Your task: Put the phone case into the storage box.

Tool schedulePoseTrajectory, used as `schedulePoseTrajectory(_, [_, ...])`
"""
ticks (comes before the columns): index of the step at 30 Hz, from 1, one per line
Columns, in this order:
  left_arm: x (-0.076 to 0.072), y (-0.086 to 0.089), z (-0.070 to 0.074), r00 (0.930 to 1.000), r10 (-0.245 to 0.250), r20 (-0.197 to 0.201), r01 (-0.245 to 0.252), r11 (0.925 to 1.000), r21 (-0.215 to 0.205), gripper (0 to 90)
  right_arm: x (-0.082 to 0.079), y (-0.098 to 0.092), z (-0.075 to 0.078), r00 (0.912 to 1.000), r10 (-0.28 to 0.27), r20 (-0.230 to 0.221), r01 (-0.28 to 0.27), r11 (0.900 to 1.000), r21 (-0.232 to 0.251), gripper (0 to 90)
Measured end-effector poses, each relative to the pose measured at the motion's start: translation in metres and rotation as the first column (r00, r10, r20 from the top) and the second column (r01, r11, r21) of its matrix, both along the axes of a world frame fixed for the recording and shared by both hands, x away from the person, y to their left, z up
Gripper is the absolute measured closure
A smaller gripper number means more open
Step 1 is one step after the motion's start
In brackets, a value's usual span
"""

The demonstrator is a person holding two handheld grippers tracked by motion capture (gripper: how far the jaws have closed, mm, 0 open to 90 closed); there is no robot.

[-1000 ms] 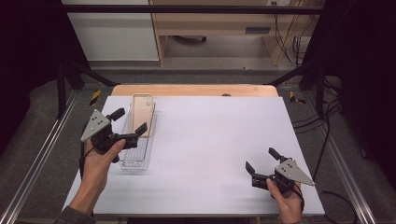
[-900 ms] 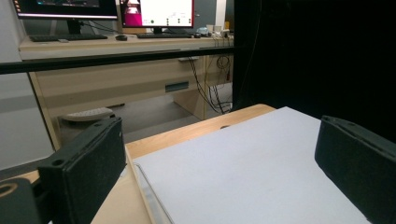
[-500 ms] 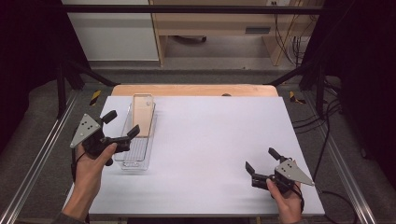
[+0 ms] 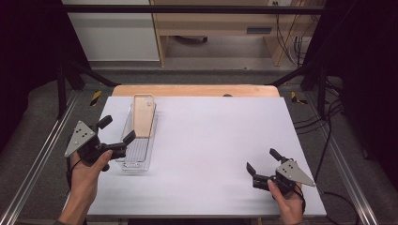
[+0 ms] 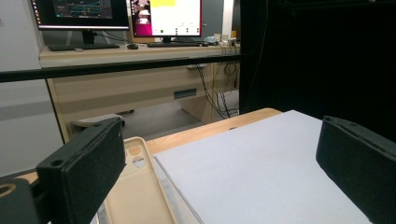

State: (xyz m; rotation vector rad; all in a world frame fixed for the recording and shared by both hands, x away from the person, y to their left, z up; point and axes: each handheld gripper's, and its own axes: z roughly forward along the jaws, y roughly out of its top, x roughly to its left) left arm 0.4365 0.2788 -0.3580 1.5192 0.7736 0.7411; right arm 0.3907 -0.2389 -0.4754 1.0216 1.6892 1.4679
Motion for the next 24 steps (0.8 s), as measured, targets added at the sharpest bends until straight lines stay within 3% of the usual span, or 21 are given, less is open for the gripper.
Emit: schedulePoseTrajectory(24, [-0.011, 0.012, -0.024, 1.0, 0.006, -0.007, -0.006, 1.0, 0.001, 1.0, 0.0, 0.0, 0.0, 1.0, 0.0, -0.002, 0.0, 1.0, -0.004, 2.3])
